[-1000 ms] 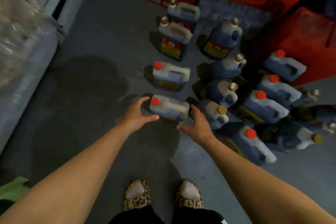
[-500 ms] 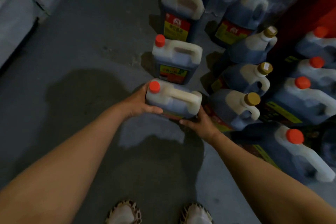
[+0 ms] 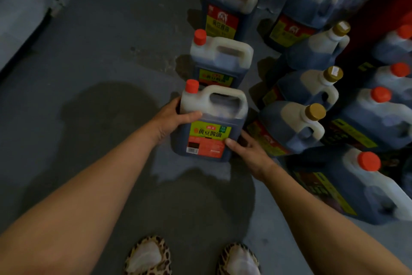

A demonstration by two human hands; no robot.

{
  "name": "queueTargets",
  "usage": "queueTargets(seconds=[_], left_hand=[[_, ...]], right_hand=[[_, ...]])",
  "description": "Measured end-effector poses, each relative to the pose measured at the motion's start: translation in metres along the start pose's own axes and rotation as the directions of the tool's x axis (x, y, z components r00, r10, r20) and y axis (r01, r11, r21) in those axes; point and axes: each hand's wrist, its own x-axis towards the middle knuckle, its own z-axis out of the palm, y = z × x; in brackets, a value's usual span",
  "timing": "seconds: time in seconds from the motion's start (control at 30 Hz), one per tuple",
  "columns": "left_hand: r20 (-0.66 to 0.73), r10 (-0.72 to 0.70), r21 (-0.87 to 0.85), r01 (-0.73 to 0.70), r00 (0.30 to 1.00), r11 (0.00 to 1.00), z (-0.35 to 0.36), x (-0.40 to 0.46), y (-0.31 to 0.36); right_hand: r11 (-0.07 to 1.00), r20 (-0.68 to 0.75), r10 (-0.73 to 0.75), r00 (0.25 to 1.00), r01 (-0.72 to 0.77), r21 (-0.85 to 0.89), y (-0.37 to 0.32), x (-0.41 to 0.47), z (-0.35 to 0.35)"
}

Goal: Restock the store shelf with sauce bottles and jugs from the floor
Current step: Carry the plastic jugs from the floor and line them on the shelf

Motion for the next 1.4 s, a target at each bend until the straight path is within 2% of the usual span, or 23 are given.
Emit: queueTargets(seconds=[0.23, 0.4, 0.6, 1.03, 1.23, 1.4], left_hand=[[-0.138, -0.118, -0.132, 0.1, 0.983, 0.986, -0.004, -0.017, 0.011], [-0.23, -0.181, -0.192, 0.138, 0.956, 0.972, -0.013, -0.022, 0.025], [-0.303, -0.292, -0.258, 0.217, 0.907, 0.941, -0.025, -0.026, 0.019], [-0.346, -0.33, -0.318, 0.222, 0.878, 0.922, -0.045, -0.013, 0.02], [-0.342, -0.385, -0.442, 0.215, 0.857, 0.871, -0.031, -0.06, 0.03], [-0.299, -0.41, -0.475, 0.238, 0.861, 0.847, -0.02, -0.122, 0.076]], right_hand=[[0.975, 0.102, 0.122, 0.987, -0.139, 0.174, -0.015, -0.006, 0.021], [0.976, 0.118, 0.091, 0.989, -0.113, 0.188, -0.021, -0.005, 0.039], [0.981, 0.052, 0.098, 0.994, -0.105, 0.162, -0.027, 0.003, 0.054], [0.971, 0.042, 0.142, 0.989, -0.147, 0.189, -0.032, 0.024, 0.074], [0.961, 0.033, 0.177, 0.984, -0.18, 0.209, -0.063, -0.027, 0.084], [0.965, 0.039, 0.211, 0.977, -0.215, 0.151, -0.115, -0.094, 0.087]])
